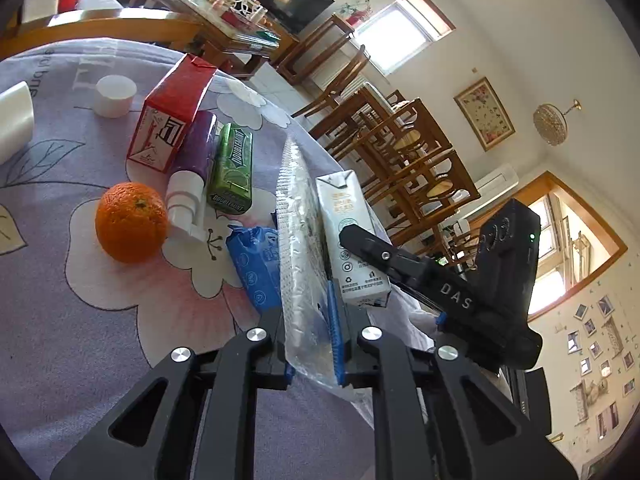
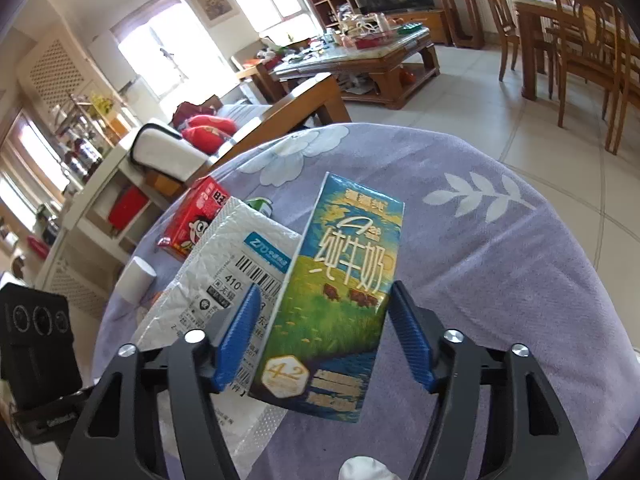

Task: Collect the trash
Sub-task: 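Grasp the clear plastic bag with the left tool while the right tool grasps the green milk carton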

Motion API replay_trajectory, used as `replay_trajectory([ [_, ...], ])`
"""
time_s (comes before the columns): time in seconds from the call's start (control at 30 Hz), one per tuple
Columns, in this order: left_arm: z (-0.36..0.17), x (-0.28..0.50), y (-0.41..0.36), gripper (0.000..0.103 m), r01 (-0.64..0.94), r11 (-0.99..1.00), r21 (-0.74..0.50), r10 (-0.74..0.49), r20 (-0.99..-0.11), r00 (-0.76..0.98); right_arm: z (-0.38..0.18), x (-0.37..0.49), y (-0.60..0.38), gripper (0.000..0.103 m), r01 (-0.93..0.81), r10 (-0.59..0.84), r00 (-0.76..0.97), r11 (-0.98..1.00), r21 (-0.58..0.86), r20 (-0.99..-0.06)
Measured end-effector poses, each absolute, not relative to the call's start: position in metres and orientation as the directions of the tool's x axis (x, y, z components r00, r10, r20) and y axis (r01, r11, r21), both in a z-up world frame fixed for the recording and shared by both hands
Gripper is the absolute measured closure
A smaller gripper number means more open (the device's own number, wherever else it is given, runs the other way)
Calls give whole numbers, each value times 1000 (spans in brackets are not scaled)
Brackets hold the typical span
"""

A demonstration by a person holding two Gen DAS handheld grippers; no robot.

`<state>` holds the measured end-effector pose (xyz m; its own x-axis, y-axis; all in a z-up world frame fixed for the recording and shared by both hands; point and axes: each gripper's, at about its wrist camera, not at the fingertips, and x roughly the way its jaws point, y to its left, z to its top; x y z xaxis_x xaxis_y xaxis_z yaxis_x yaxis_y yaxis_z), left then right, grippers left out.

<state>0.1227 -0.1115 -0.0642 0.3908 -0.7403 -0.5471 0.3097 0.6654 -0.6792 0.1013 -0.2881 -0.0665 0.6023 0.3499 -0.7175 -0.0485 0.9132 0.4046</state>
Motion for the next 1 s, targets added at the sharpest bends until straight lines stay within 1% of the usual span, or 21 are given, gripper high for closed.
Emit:
replay_trajectory([
  [0.13, -61, 122, -112, 90, 326, 676, -661, -731, -547, 408, -66, 99, -293, 51, -41, 352, 613, 908, 417, -707],
  [0.23, -60, 121, -111, 91, 325, 678, -659, -729, -544, 416, -64, 94, -297, 52, -35, 351, 628, 905, 425, -695],
  [0.43, -53, 114, -115, 91, 347, 698, -626, -710, -545, 445, -54, 75, -314, 52, -36, 351, 657, 899, 437, -667],
  [0.77, -15, 78, -134, 91, 457, 758, -465, -652, -530, 542, -35, 24, -349, 52, -32, 331, 704, 898, 438, -628],
  [0.93, -4, 66, -149, 91, 504, 757, -416, -652, -519, 553, -31, -10, -372, 52, -19, 315, 717, 901, 434, -621],
  [1.0, -2, 64, -153, 94, 517, 750, -414, -661, -515, 546, -29, -24, -382, 52, -13, 306, 724, 902, 432, -617],
])
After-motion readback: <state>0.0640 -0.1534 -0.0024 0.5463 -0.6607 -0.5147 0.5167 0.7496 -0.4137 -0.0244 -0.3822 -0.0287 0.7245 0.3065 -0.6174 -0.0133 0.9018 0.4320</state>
